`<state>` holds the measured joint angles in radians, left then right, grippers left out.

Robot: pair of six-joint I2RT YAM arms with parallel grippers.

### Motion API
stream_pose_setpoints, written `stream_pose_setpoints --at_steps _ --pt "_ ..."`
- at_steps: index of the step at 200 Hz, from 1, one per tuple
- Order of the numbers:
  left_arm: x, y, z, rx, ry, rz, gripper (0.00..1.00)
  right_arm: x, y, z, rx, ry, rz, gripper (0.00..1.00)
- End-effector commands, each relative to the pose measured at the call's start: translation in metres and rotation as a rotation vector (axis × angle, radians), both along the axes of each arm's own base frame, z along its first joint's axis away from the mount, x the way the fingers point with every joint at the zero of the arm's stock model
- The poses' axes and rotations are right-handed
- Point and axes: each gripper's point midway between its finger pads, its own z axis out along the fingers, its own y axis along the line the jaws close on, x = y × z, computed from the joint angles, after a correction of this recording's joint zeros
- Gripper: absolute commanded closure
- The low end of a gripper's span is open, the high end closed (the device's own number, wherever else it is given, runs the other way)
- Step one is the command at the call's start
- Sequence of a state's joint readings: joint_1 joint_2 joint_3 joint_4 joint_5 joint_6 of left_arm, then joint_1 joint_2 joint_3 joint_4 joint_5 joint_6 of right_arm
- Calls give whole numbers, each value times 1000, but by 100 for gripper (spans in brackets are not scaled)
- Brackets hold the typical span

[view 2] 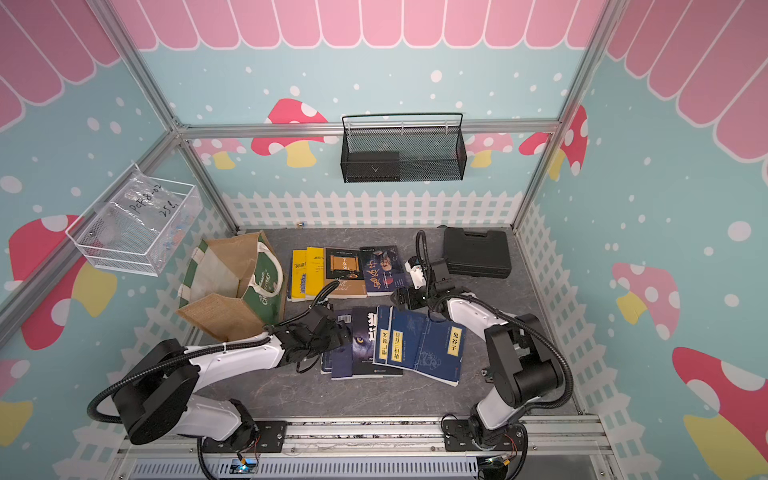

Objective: Put the books into the canvas bag
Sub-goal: Move the books to the center of the board.

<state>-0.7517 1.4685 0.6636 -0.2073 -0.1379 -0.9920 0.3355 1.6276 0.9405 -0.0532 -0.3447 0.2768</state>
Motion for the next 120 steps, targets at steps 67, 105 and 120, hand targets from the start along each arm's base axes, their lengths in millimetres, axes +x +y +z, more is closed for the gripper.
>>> stream_pose_setpoints --at_steps 67,105,120 --pt "30 18 59 70 26 -55 1 66 1 -10 -21 0 -17 0" --pt "92 -21 106 -52 -60 -224 1 85 1 -26 3 35 -4 1" --pt "119 -42 112 -70 -73 -267 1 92 3 -32 7 47 0 0"
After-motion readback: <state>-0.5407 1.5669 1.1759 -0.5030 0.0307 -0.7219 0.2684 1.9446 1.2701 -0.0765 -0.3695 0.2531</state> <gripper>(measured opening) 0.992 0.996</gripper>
